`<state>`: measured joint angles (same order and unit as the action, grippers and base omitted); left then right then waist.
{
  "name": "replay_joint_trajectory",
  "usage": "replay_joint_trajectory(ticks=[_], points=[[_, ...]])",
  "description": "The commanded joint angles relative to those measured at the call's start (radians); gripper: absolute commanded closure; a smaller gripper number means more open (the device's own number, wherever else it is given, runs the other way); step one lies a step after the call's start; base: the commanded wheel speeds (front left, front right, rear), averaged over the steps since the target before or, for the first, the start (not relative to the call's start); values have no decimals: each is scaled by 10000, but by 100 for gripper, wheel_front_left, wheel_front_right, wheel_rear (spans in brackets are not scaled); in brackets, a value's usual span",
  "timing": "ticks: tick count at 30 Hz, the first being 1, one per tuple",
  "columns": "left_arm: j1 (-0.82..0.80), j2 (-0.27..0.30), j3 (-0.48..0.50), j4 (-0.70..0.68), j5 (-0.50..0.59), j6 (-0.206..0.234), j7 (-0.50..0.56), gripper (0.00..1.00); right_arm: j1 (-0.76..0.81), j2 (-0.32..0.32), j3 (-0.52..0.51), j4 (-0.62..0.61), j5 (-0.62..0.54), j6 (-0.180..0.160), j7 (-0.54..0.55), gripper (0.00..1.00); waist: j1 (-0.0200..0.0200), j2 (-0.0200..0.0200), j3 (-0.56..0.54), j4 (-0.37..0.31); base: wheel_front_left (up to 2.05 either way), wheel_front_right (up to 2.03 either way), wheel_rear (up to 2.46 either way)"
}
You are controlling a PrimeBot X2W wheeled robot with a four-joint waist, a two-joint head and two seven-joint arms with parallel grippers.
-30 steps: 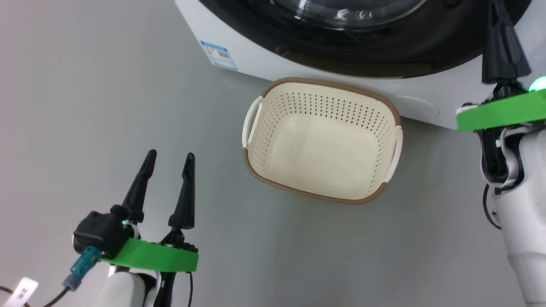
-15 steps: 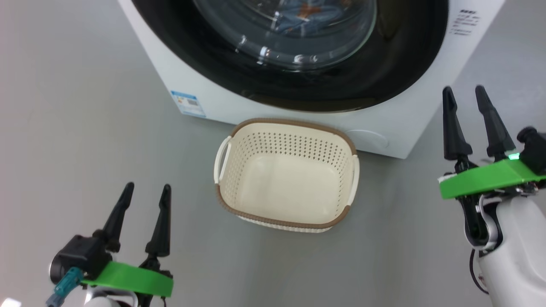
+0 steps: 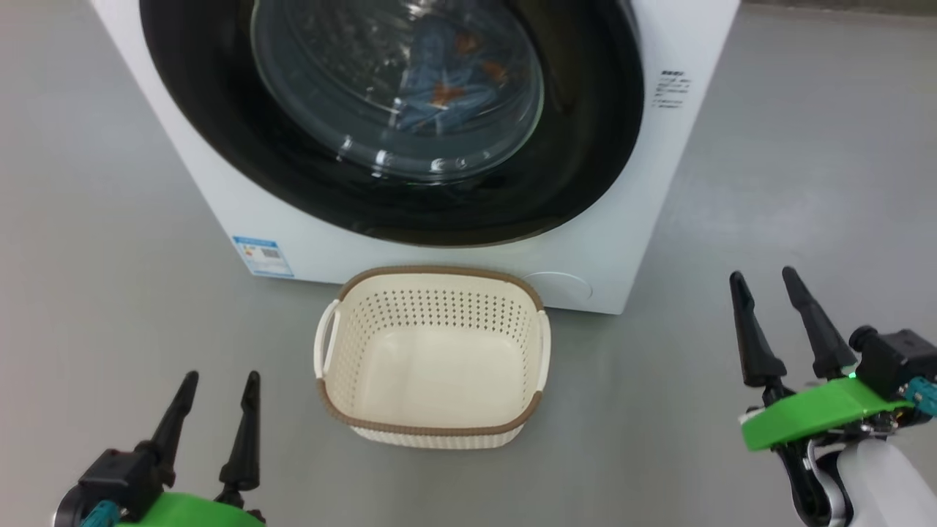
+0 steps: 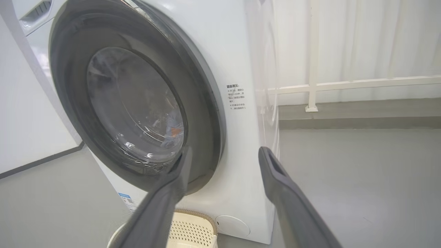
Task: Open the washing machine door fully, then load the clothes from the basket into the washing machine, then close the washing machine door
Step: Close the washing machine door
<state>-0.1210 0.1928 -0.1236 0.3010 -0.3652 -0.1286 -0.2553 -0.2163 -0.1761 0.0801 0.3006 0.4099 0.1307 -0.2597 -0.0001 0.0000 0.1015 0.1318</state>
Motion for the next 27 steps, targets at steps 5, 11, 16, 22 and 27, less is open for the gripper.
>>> replay_joint_trajectory(ticks=[5, 11, 16, 22, 27], points=[[37, 317, 625, -29, 145, -21, -65, 0, 571, -423, 442, -566, 84, 0, -21, 0, 1, 0, -647, -727, 0, 0, 0], [96, 359, 876, 83, 237, -21, -65, 0, 937, -438, 267, -840, 113, 0, -21, 0, 1, 0, -715, -1004, 0, 0, 0], [80, 428, 996, 152, 262, -21, -65, 0, 1188, -393, 124, -1046, 98, 0, -21, 0, 1, 0, -738, -1234, 0, 0, 0], [156, 431, 1133, 105, 311, -21, -65, 0, 1397, -383, -48, -1226, 86, 0, -21, 0, 1, 0, -763, -1383, 0, 0, 0], [224, 434, 1253, -20, 407, -21, -65, 0, 1548, -385, -201, -1331, 83, 0, -21, 0, 1, 0, -764, -1460, 0, 0, 0]])
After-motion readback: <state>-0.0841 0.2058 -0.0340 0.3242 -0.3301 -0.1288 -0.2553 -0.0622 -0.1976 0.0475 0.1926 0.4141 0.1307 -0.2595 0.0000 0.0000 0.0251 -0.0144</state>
